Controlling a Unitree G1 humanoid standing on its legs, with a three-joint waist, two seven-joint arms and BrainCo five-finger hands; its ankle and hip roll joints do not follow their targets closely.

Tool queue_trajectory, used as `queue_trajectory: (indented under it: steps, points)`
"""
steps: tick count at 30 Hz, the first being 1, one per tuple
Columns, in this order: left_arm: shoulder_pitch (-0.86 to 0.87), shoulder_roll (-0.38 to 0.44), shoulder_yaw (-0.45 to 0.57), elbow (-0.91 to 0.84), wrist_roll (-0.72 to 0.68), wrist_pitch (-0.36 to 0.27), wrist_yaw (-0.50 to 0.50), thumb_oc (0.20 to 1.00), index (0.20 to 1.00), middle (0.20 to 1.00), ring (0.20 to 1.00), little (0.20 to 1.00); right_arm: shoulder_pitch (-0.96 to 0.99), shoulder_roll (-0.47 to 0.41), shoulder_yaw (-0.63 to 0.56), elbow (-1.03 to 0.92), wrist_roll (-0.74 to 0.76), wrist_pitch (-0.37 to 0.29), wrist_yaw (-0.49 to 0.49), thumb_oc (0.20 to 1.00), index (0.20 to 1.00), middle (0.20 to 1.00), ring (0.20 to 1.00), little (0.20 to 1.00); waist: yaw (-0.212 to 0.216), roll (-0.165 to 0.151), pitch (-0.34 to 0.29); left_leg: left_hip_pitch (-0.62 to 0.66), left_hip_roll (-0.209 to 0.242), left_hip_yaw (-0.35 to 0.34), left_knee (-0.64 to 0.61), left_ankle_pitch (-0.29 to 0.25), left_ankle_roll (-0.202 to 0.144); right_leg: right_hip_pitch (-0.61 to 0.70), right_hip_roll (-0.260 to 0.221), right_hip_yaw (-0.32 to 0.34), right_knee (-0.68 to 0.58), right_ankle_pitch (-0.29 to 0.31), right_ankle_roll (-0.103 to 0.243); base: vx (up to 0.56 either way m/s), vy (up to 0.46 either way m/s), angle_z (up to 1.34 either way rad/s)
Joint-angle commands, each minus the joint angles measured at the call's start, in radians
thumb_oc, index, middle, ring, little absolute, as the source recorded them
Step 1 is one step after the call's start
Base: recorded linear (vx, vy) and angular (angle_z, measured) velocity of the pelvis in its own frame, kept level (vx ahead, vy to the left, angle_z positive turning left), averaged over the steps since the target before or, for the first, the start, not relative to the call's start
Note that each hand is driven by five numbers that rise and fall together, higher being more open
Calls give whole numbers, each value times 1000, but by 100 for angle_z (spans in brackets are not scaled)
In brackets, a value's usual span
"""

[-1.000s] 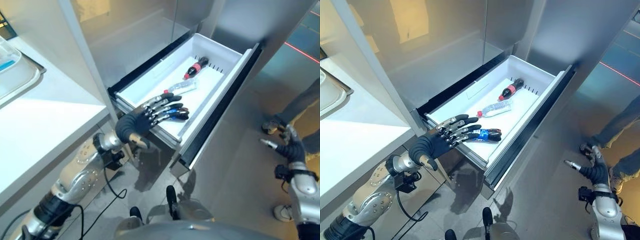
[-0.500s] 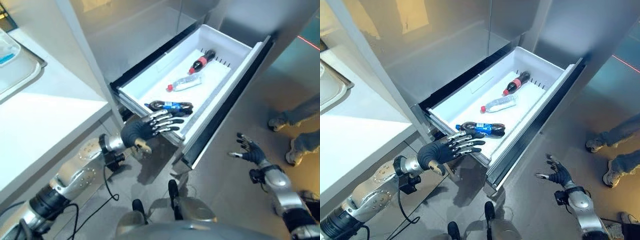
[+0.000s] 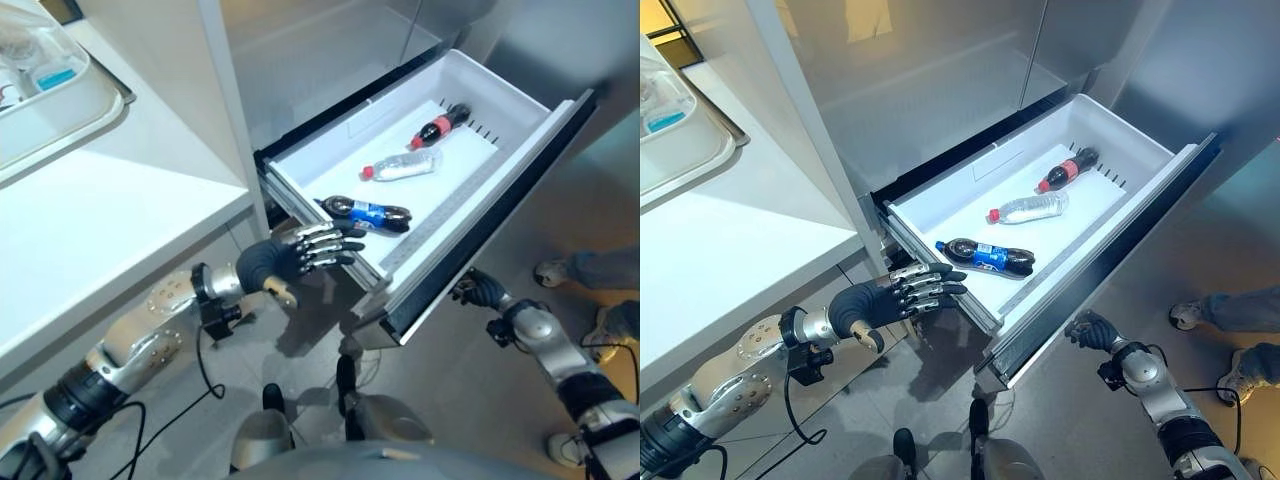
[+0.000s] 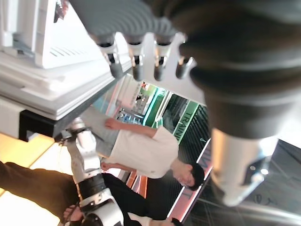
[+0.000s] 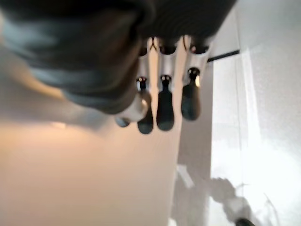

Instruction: Take the drinks into the refrigerator

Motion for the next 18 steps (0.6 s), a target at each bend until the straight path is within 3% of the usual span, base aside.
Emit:
queue_trajectory:
  steps: [1,18]
  points:
    - [-22,15,-35,-93,-39,-38,-12,1000,1000,1000,1000,1000,-161,-58,60,-46,-2,-35,5,200,200,200,200,200,46,-3,-12,-52,-26,-78,74,-58,31,-82,-60,-46,183,-60,111,-7,2,5]
    - [-61,21,-96,-106,-58,-41,0,1000,1000,1000,1000,1000,-427,-54,220,-34,1,-39,10,200,200,200,200,200,95,8,8,-66,-24,-105,73,-44,31,-96,-68,-70,200,-62,105,-4,0,4]
